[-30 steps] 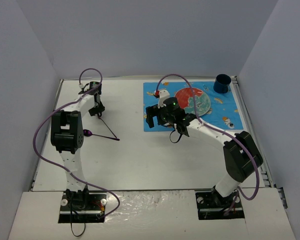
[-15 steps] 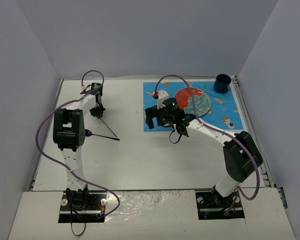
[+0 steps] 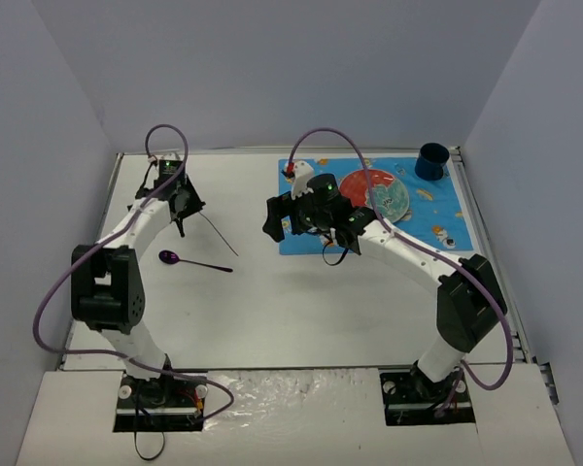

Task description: Set the dinner table for one person

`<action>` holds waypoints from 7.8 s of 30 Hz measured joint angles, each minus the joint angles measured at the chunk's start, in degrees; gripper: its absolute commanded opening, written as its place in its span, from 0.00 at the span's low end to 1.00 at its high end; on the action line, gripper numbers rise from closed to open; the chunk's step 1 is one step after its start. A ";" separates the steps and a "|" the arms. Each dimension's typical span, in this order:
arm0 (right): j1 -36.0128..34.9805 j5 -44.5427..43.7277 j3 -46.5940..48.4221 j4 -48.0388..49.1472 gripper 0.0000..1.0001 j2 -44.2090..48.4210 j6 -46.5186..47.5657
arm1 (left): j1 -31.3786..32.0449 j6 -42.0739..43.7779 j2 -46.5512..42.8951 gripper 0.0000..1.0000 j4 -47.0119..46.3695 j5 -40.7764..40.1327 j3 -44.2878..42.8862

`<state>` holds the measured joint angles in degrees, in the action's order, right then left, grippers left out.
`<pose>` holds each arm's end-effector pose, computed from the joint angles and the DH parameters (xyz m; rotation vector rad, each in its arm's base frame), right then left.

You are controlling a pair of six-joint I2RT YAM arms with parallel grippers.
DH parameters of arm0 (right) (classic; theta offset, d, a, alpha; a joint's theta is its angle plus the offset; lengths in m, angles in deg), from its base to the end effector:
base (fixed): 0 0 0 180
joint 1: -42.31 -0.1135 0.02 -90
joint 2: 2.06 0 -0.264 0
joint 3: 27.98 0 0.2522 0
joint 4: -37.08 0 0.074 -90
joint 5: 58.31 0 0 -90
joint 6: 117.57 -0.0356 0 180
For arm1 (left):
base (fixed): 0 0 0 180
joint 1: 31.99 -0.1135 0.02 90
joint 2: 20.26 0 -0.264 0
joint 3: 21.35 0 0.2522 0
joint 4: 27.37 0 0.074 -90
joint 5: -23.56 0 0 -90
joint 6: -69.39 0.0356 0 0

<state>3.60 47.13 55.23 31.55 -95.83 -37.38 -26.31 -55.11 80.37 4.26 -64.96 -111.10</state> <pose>0.2979 0.2509 0.3007 -0.6673 1.8065 0.8290 0.3951 -0.0402 0.2513 -0.5704 2.2733 -0.3826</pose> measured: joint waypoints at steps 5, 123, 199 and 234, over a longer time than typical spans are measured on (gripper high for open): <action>-1.19 4.39 8.75 -1.21 0.86 -3.12 -3.89 | 2.74 -0.87 -8.63 0.00 -12.65 7.38 7.31; 10.55 -26.32 31.98 -15.50 0.21 -38.39 -8.93 | 8.50 8.78 -20.78 0.97 9.34 -13.55 21.08; 5.43 -4.29 -1.16 -7.95 0.84 -0.53 1.23 | -18.53 1.66 -11.75 0.00 -19.33 10.40 31.94; -6.77 5.83 16.54 -12.49 0.50 -13.37 6.91 | 5.26 7.19 -23.97 0.00 -17.76 17.64 22.08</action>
<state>-3.17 52.96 71.78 19.06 -109.20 -30.46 -21.05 -47.92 56.40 -13.51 -47.32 -89.02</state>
